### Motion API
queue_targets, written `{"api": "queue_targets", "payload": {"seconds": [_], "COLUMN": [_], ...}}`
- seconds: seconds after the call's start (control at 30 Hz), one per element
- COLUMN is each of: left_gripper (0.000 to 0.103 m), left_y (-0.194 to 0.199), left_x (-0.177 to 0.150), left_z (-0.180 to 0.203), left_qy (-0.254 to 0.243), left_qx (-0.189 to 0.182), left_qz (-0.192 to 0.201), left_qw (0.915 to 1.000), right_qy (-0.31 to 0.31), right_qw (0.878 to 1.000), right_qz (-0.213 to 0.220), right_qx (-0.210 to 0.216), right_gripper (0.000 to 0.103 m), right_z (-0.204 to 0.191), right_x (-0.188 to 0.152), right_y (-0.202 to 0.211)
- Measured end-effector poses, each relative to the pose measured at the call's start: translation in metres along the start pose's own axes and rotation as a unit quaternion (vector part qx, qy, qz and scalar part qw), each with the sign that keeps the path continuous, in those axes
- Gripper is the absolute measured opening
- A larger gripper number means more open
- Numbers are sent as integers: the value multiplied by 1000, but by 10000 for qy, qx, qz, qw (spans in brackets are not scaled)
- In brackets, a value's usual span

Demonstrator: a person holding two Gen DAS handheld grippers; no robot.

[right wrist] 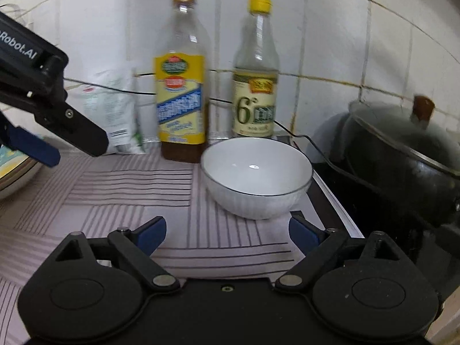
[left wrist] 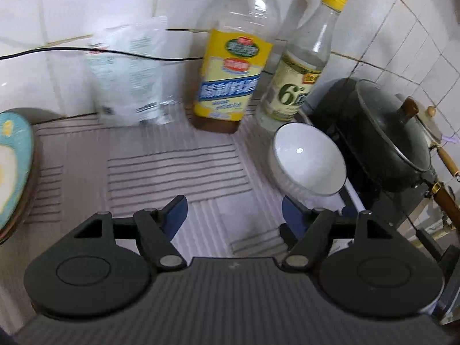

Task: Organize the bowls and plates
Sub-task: 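Move both grippers toward the small white bowl by the stove, then close both grippers on the rim of the small white bowl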

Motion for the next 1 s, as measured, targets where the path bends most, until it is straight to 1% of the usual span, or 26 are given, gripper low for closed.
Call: {"api": "queue_targets", "payload": {"seconds": [0.03,0.1,0.17,0.3,0.4,0.47,0.57,0.6,0.63,0.7,0.73,0.77,0.83,0.87,0.93,1.0], "left_gripper": [72,72,72,72,72,72,72,72,70,67,60,46,44,42,38,32], "left_y": [-7,-23,-32,-47,-61,-72,-91,-97,-103,-112,-115,-118,-120,-119,-121,-124], "left_x": [0,-5,-6,1,11,16,19,20,21,24,25,24,24,26,28,28], "left_z": [2,4,5,10,12,15,26,29,31,31,31,29,27,26,27,28], "left_qy": [0,48,138,203,309,374,306,289,262,315,320,383,491,526,454,397], "left_qx": [-106,-153,-240,-369,-332,-304,-424,-494,-489,-299,-287,-237,-236,-247,-296,-255], "left_qz": [35,-62,-43,59,104,29,-386,-456,-510,-515,-540,-654,-756,-717,-704,-697], "left_qw": [9999,9999,9996,9991,9989,9988,9979,9973,9972,9977,9976,9968,9956,9957,9960,9965], "right_qy": [-96,-260,-341,-385,-306,-339,-396,-420,-421,-381,-334,-289,-287,-289,-241,-195], "right_qw": [9999,9995,9992,9988,9987,9983,9974,9972,9973,9971,9971,9971,9974,9975,9979,9982], "right_qz": [-5,-28,-38,-84,-179,-210,-252,-264,-277,-265,-261,-255,-254,-256,-244,-227], "right_qx": [-50,-169,-226,-299,-361,-435,-548,-554,-539,-595,-638,-651,-618,-596,-551,-521], "right_gripper": [95,95,95,95,95,94,95,95,95,95,95,95,95,95,95,95], "right_z": [2,7,9,11,11,11,14,14,14,14,14,14,14,14,15,15], "right_x": [0,-1,-1,-3,-3,-1,4,6,7,9,10,11,12,12,13,13], "right_y": [-4,-11,-16,-26,-34,-36,-43,-47,-50,-54,-56,-59,-62,-62,-64,-65]}}
Point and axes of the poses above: each gripper's, at about its wrist camera, not at the fingertips, and y roughly against the way its jaws point, z to its right, x to its top, the point moved 9 cm from there along -y, roughly the way its jaws point, and after that the axes turned 4 degrees about -x, right-handed, at the moved point
